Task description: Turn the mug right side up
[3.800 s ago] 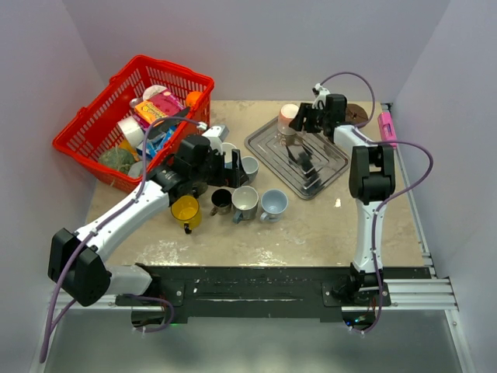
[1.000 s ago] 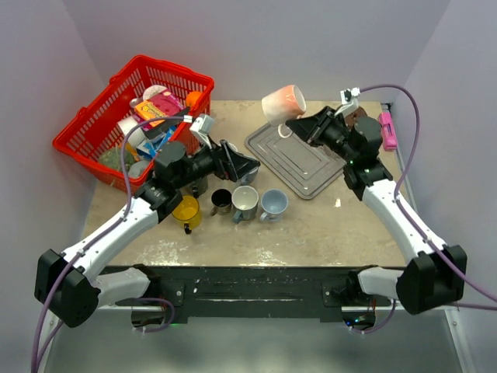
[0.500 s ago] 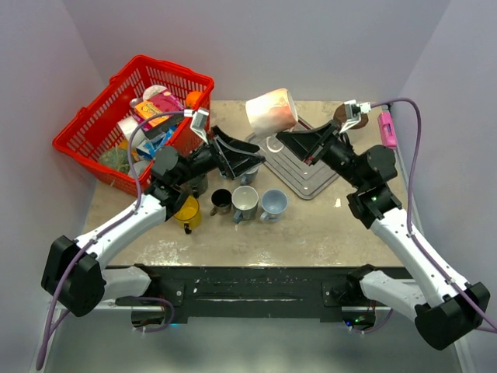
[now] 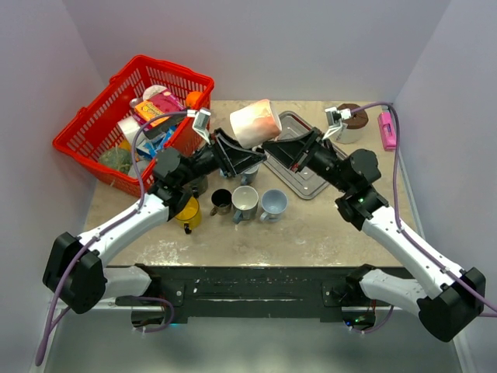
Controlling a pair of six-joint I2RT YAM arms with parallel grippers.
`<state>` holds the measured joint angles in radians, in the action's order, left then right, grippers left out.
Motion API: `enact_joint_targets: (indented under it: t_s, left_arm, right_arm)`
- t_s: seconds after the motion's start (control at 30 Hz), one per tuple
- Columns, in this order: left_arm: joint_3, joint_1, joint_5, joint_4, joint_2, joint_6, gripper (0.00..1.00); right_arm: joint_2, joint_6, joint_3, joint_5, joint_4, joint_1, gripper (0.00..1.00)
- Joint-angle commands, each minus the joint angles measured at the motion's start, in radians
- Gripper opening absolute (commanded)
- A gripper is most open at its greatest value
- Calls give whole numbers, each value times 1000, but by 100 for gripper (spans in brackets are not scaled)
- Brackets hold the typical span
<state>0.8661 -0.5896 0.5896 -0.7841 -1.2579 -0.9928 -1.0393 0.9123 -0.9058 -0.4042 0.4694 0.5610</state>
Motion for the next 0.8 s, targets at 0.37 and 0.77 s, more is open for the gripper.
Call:
enact_joint_targets:
  t_s: [0.37, 0.77]
  left_arm:
    - [13, -3, -102, -165, 9, -141, 43]
    - [30, -4, -146, -78, 14, -98, 0]
  right_arm:
    - [12, -35, 70, 54, 353, 59, 0]
    - [33, -96, 94, 109, 252, 88, 0]
